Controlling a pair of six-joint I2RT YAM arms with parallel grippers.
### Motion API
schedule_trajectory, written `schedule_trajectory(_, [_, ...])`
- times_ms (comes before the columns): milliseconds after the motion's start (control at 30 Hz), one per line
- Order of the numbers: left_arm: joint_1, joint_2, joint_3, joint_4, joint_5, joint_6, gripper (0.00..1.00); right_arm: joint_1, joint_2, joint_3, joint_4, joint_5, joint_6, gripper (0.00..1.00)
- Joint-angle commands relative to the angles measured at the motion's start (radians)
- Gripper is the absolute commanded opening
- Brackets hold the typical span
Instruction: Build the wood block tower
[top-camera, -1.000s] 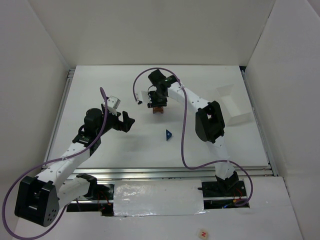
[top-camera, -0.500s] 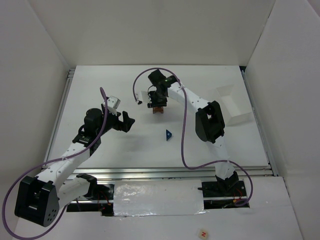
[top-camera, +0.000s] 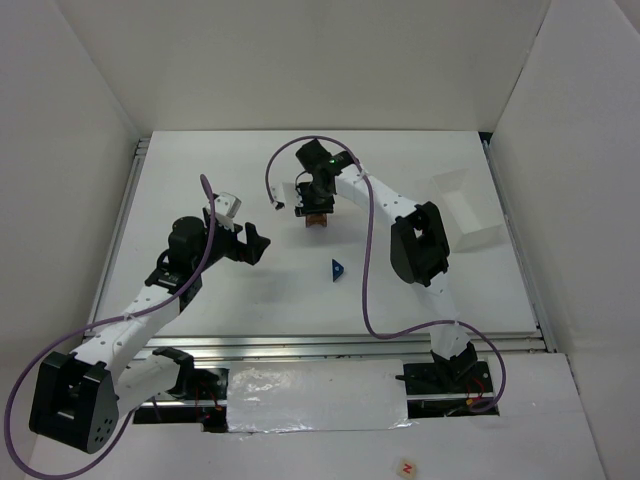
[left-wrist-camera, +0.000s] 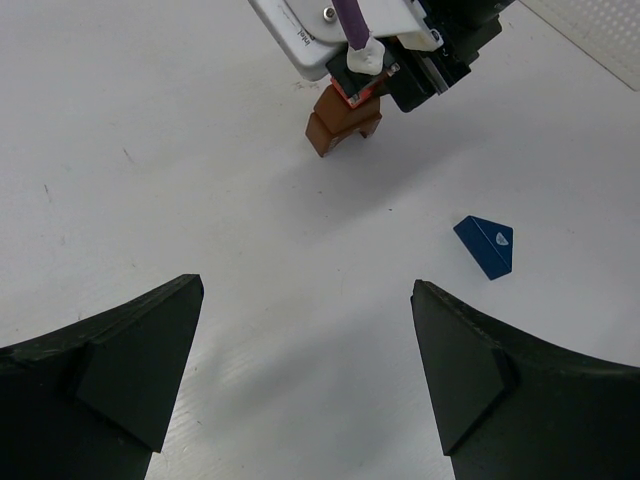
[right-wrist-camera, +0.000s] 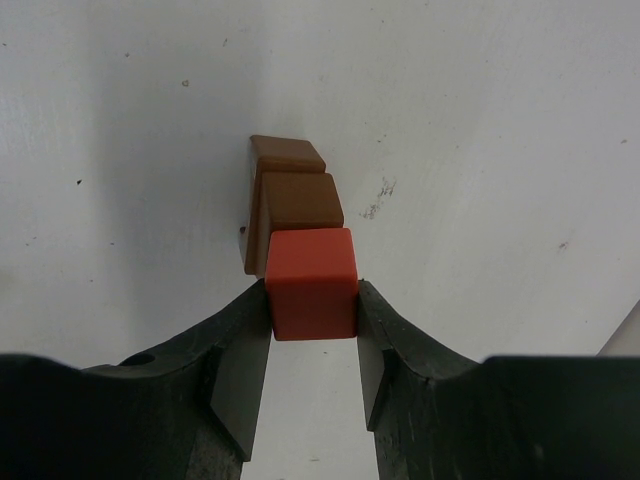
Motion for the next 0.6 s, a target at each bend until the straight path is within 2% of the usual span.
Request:
schedule_trajectory(0, [-0.007, 0.004, 0.009, 0.040, 0.023, 0.001, 0.99, 0.007, -0.026, -0.022, -0.010, 0.009, -0.004, 0.45])
schedule_trajectory(567, [-0.012, -0.002, 0.007, 0.035, 0.025, 0.004, 0.99, 0.011, -0.032, -0.023, 0.011, 0.006, 0.009, 0.50])
